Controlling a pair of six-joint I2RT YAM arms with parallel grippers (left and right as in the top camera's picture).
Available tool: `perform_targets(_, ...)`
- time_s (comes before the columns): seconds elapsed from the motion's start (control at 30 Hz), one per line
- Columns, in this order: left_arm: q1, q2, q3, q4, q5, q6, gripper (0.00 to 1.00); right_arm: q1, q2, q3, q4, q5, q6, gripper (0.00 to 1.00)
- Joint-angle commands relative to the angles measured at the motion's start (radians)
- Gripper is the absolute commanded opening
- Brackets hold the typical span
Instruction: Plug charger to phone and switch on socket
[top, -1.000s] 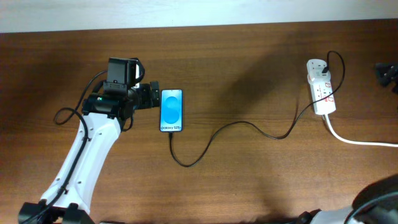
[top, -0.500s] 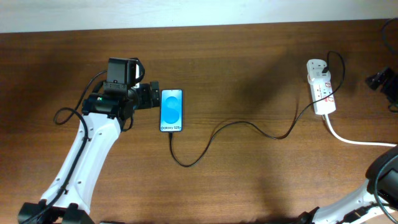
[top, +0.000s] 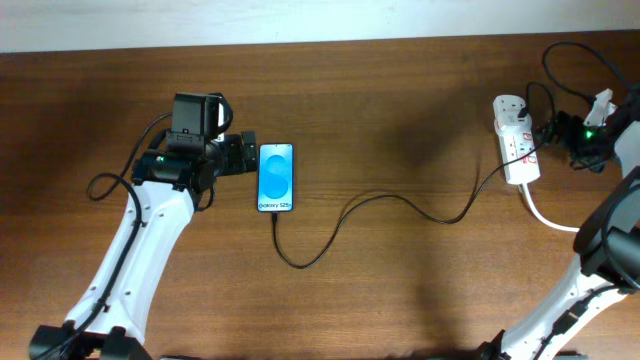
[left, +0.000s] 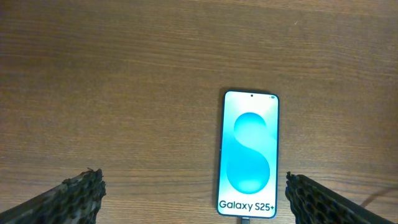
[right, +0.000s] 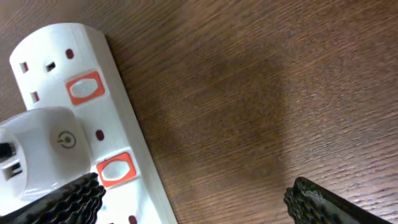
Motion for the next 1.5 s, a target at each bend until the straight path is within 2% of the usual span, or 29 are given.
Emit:
perform_targets(0.0, -0.001, -0.015, -0.001, 0.002, -0.008, -0.006, 0.99, 0.013, 0.011, 0.013, 0.013, 0.038, 0.008, 0.99)
perform_targets(0.7, -0.001, -0.015, -0.001, 0.002, -0.008, -0.006, 0.99, 0.038, 0.092, 0.013, 0.019, 0.036, 0.008, 0.99)
perform_targets(0.97, -0.001, -0.015, -0.001, 0.002, -0.007, -0.006, 0.99, 0.039, 0.092, 0.013, -0.04, 0.029, 0.004, 0.99)
perform_targets(1.13, -0.002, -0.015, -0.001, 0.002, -0.008, -0.006, 0.99, 0.105, 0.092, 0.013, -0.039, 0.034, -0.049, 0.99)
perform_targets(1.3, -0.002, -0.015, -0.001, 0.002, -0.007, -0.006, 0.99, 0.105, 0.092, 0.014, -0.021, 0.06, -0.032, 0.98)
perform_targets(1.37, -0.001, -0.015, -0.001, 0.002, -0.007, -0.006, 0.99, 0.075, 0.084, 0.101, -0.091, 0.082, 0.001, 0.98)
perform_targets(1.47, -0.001, -0.015, -0.001, 0.002, -0.008, -0.006, 0.99, 0.026, 0.05, 0.367, -0.294, 0.082, 0.001, 0.98)
